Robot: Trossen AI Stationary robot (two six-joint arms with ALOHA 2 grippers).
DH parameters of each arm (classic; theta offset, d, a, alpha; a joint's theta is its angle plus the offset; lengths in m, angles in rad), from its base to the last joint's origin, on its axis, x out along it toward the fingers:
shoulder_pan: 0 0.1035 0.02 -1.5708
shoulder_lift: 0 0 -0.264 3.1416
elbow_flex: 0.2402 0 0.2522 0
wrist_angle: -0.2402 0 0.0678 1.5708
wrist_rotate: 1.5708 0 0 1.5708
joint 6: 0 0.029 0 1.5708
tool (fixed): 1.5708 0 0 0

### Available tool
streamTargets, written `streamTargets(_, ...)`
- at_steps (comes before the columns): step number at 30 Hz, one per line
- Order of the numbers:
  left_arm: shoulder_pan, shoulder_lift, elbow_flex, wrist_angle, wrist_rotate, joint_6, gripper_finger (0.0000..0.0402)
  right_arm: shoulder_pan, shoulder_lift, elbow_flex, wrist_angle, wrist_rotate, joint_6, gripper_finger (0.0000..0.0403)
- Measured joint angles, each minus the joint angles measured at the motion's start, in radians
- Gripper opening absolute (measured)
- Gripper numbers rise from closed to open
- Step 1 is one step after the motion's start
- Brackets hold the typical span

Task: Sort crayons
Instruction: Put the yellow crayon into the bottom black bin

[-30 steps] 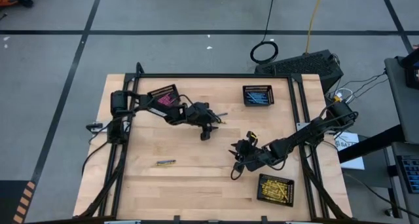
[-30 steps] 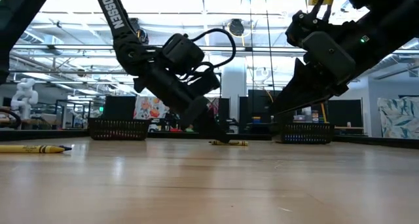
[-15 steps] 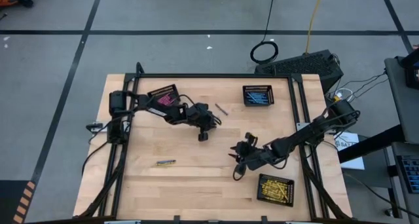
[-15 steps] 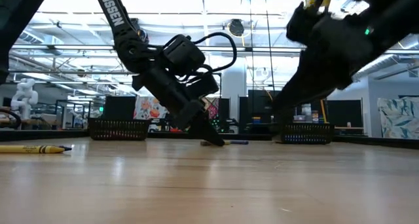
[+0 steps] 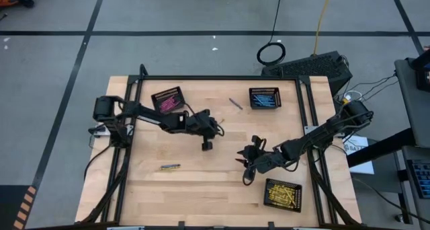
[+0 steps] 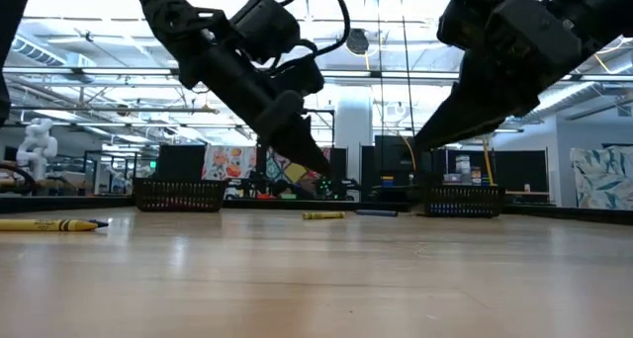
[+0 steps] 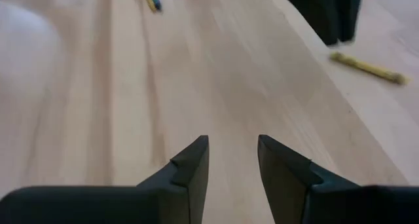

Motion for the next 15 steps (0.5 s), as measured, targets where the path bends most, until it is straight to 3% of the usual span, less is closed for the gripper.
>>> streamTargets(9, 0.056, 0.049, -0.004, 0.006, -0.047, -0.157, 0.0195, -0.001, -0.001, 0.000, -0.020, 0.102, 0.058, 0.0116)
streamTargets(15, 0.060, 0.125, -0.004, 0.023, -0.092, -0.183, 0.0222, 0.001, -0.001, 0.000, -0.023, 0.097, 0.059, 0.0116)
